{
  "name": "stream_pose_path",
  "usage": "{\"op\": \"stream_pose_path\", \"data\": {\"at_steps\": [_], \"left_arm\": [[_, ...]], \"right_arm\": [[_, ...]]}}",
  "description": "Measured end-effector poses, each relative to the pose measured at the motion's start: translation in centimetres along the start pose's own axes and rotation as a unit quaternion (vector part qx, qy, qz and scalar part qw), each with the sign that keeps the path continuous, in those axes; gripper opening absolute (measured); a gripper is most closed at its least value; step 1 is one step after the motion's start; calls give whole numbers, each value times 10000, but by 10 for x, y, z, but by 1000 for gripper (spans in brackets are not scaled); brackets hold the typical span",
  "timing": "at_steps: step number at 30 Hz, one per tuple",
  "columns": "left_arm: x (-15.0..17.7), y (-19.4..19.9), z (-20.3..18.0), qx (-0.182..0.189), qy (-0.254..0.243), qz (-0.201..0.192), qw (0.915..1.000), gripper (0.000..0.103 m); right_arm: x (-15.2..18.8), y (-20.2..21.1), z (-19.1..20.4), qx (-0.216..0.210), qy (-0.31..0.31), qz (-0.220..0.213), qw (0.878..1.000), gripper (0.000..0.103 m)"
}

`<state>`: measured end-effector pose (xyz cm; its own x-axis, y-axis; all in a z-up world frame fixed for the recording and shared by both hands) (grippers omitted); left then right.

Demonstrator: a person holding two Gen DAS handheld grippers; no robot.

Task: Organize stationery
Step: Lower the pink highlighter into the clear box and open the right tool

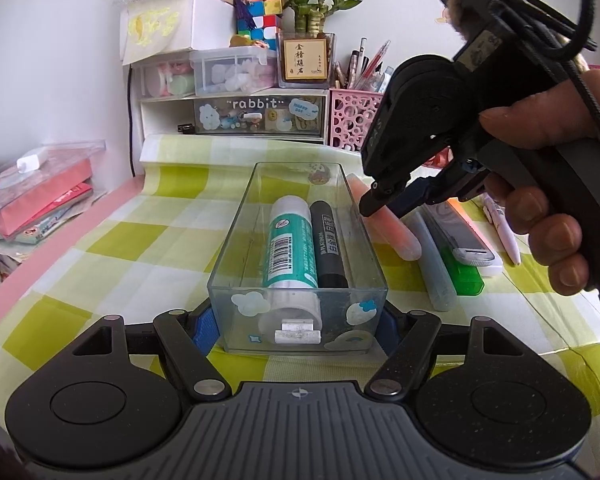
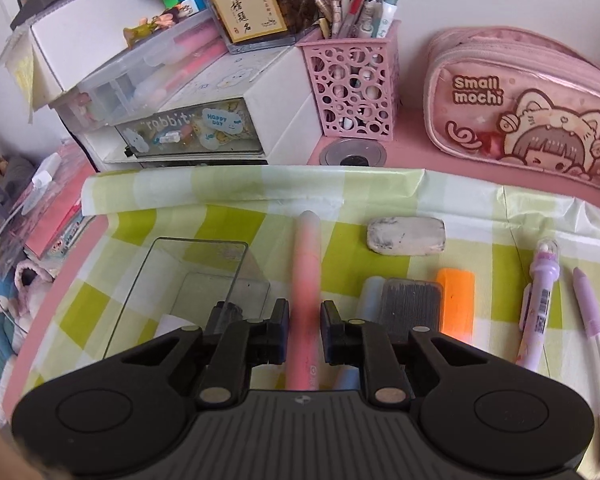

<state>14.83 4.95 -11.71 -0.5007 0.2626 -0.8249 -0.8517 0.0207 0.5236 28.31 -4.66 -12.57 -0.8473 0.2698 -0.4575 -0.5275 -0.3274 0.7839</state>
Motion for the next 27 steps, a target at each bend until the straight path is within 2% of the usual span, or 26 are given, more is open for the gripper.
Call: {"op": "stream_pose_path", "data": {"at_steps": [8, 11, 17, 21, 27], "left_arm": [[-2, 3, 5, 161, 489, -70, 9986, 72], [-3, 4, 9, 453, 948, -174, 9943, 72], [-3, 5, -3, 174, 493, -129, 9985, 72], [-3, 5, -5, 145, 400, -119, 9990, 72], [-1, 5, -8, 73, 199, -99, 9997, 73]], "right_arm": [[-6, 35, -7, -758, -771, -140, 9940, 11], [-5, 46, -2, -1085, -919, -101, 9898, 11], [2, 67, 20, -1676, -1072, 32, 9800, 11], [16, 62, 33, -1650, -1078, 272, 9800, 11], [28, 46, 34, -1074, -1050, 327, 9881, 12]]}}
Point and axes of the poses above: each gripper's, at about its wrist camera, not at the fingertips, and y roughly against the way its jaws point, z to its left, x to its underside, the point moved 9 cm from there along -y, roughly the way its jaws point, and after that the axes turned 15 degrees about -y, right-handed, at the moved point
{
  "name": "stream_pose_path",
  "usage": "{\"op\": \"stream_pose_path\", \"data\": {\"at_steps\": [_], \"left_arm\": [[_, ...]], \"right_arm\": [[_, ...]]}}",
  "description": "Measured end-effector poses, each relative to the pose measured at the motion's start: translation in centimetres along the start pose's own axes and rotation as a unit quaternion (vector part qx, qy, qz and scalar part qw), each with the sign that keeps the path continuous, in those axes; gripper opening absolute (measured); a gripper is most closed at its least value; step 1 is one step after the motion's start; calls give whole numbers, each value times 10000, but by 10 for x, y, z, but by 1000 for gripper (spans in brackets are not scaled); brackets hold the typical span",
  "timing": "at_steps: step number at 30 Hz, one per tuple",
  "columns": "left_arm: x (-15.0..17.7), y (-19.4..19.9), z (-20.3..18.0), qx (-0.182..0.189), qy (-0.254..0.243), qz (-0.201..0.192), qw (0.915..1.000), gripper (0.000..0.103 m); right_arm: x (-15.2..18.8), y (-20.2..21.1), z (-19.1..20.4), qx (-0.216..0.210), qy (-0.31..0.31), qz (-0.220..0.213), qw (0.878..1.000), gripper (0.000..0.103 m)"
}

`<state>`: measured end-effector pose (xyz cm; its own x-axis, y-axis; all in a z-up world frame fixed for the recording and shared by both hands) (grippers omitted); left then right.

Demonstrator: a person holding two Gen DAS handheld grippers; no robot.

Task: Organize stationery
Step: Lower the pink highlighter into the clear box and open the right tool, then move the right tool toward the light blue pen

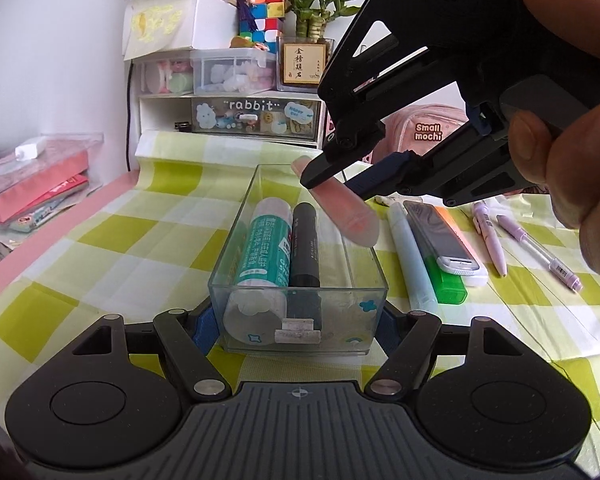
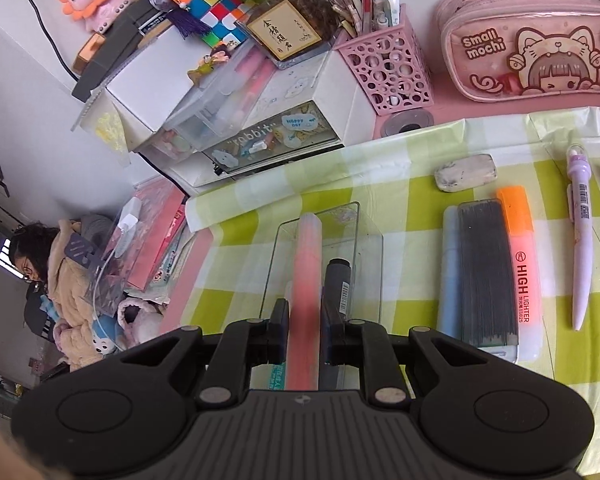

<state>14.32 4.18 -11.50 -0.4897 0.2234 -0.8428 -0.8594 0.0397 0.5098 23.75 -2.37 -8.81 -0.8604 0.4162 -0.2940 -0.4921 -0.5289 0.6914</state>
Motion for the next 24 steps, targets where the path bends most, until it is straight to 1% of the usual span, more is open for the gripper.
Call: {"op": "stream_pose_path", "data": {"at_steps": [3, 6, 9, 14, 20, 21, 24], "left_arm": [[1, 0, -1, -7, -58, 15, 10000, 73], [1, 0, -1, 6, -85, 20, 10000, 73], [1, 0, -2, 12, -96, 23, 10000, 73], [0, -1, -2, 6, -112, 25, 9999, 73], [0, 0, -2, 9, -104, 21, 9999, 73], [1, 0, -2, 9, -103, 21, 9999, 73], [1, 0, -2, 8, -106, 22, 9999, 73]], "right_arm": [[0, 1, -3, 215, 52, -105, 9997, 12], [5, -2, -3, 270, 143, -1, 9995, 12], [10, -4, -3, 305, 257, 36, 9992, 12], [6, 3, -3, 249, 277, -75, 9993, 12], [-8, 19, -6, 50, 211, -355, 9991, 12], [-12, 21, -10, 73, 194, -432, 9988, 12], [-25, 26, -25, 331, 179, -683, 9970, 12]]}}
Point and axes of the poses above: each gripper's, at about its wrist camera, not at the fingertips, and y roughly against the way its jaws point, z to its left, x to its underside, the point moved 9 cm from there along -y, roughly the way its jaws point, and after that the axes turned 15 degrees about -y, right-handed, at the moved point
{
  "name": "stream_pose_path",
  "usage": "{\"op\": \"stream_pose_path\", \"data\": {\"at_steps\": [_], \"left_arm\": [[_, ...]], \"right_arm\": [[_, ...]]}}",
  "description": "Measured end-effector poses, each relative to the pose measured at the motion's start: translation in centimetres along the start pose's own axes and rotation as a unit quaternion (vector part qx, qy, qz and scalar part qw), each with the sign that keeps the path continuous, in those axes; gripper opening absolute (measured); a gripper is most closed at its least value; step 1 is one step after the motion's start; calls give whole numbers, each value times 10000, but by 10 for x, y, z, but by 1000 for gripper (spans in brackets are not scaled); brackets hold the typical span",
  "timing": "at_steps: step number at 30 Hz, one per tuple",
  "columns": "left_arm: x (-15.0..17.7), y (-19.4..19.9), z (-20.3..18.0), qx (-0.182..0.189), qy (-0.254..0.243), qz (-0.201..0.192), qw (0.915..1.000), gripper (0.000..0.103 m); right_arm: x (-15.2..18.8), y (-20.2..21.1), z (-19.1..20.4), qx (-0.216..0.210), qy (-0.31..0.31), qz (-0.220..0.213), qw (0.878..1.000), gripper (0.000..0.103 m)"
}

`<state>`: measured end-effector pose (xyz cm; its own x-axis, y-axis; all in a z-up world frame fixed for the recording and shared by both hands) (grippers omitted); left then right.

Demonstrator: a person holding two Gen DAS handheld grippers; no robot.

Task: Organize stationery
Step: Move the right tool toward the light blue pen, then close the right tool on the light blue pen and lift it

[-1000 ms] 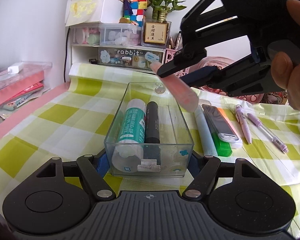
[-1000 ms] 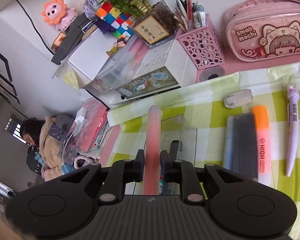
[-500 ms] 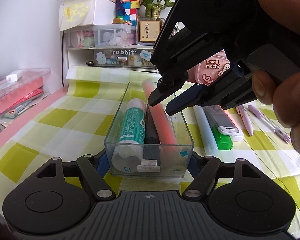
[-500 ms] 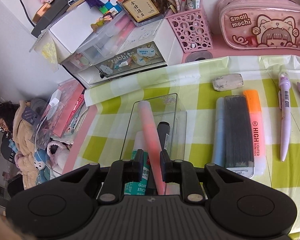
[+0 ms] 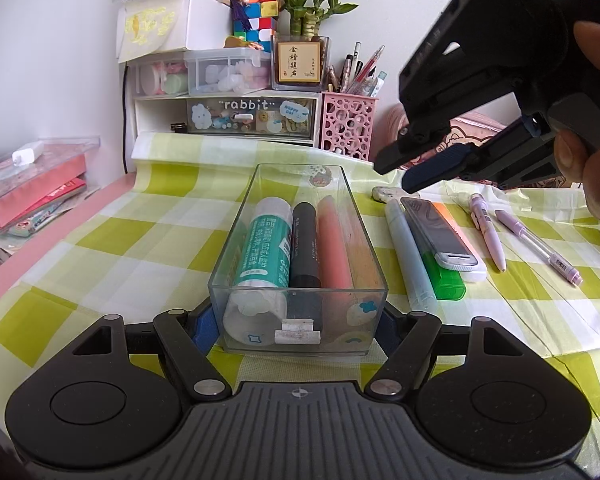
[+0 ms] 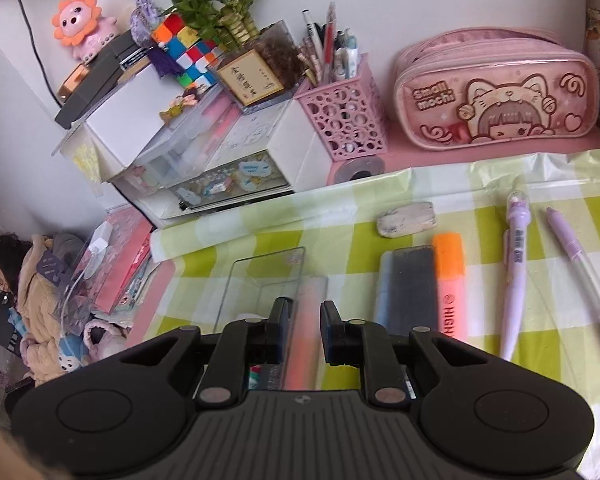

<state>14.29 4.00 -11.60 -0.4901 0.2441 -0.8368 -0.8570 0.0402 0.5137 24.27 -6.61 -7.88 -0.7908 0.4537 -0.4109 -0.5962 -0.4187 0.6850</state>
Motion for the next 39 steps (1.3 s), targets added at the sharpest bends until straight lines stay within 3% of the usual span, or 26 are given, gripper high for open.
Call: {"op": "stream_pose_path", "data": {"at_steps": [9, 17, 30, 39], "left_arm": [[0, 0, 0, 4, 0, -1, 10000, 73], [0, 0, 0, 3, 0, -1, 10000, 73], [0, 1, 0, -1, -10, -4, 10000, 73], [0, 1, 0, 0, -11, -6, 10000, 72]], "right_arm": [[12, -23, -22, 307, 136, 423, 9985, 12], [5, -17, -29, 743, 511, 56, 9959, 12], [20, -30, -31, 813, 938, 154, 9921, 13], [19, -27, -35, 567, 544, 81, 9969, 11]]}}
Point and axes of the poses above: each gripper's, at about its wrist camera, not at the fingertips, and y roughly against the way its jaws point, z to its left, x to its underside, the point moved 9 cm from there along -y, roughly the way its jaws point, and after that the axes turned 15 degrees about -y, right-handed, at the moved point
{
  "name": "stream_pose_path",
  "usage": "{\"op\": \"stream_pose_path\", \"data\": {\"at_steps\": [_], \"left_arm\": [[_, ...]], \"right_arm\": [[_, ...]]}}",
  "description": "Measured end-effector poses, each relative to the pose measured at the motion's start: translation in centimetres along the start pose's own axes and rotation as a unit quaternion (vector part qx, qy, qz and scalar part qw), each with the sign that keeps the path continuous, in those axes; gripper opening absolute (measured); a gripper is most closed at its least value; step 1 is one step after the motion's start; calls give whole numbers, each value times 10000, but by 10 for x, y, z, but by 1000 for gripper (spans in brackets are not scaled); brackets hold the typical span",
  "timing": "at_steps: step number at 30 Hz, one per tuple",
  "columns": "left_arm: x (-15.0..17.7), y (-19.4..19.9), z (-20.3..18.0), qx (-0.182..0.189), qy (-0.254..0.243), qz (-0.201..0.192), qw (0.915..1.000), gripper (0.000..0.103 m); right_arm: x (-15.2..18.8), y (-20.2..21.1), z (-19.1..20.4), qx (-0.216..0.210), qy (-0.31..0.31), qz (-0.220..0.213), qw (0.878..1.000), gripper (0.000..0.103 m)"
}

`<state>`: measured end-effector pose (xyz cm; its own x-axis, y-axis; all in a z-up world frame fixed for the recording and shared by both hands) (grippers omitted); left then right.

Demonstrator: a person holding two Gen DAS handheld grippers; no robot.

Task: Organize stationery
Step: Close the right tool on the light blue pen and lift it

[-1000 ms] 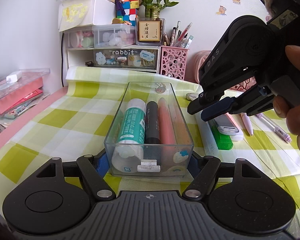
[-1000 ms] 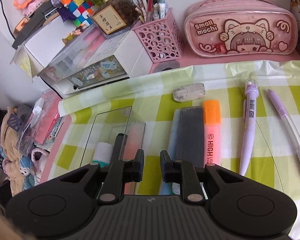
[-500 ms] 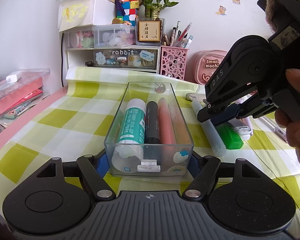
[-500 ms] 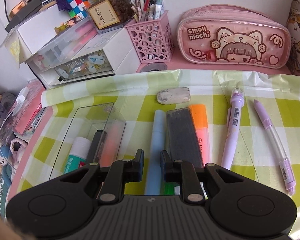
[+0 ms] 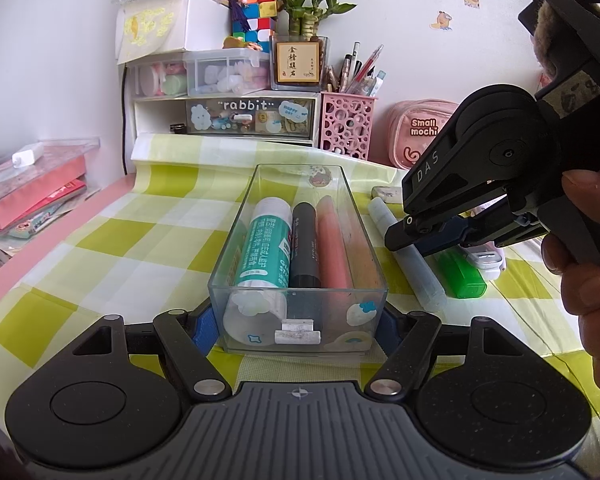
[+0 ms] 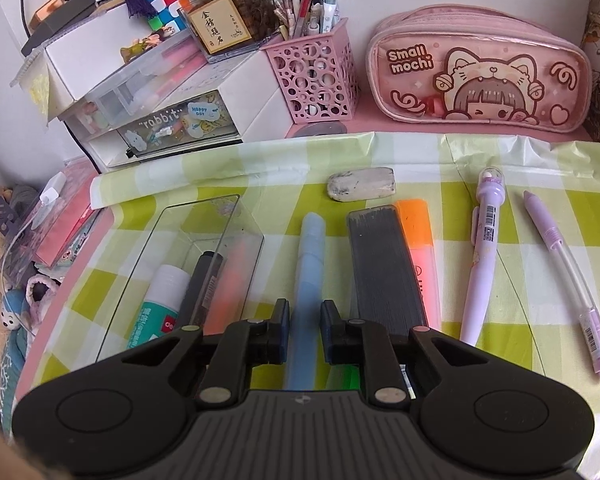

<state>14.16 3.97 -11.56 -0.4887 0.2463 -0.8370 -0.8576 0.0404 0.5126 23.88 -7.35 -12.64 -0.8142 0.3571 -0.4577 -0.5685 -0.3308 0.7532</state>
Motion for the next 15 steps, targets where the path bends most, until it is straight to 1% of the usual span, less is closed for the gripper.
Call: {"op": "stream_pose_path", "data": {"at_steps": [7, 15], "left_arm": [[0, 0, 0, 0, -2, -1, 10000, 72], [-1, 0, 0, -11, -31, -3, 10000, 72]], "right_arm": [[3, 6, -6, -317, -344, 16, 9989, 11], [5, 24, -2, -637, -493, -79, 9967, 11]]}}
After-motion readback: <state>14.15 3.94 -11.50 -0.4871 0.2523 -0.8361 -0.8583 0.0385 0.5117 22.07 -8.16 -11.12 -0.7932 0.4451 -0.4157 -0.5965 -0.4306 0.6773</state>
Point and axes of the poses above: each gripper's, at about its wrist camera, not at the fingertips, and y roughly against the way its jaws point, z to its left, x to its underside, the point moved 9 cm from there along -y, roughly the way its jaws point, and after that the axes turned 15 degrees about -y, right-handed, at the moved point
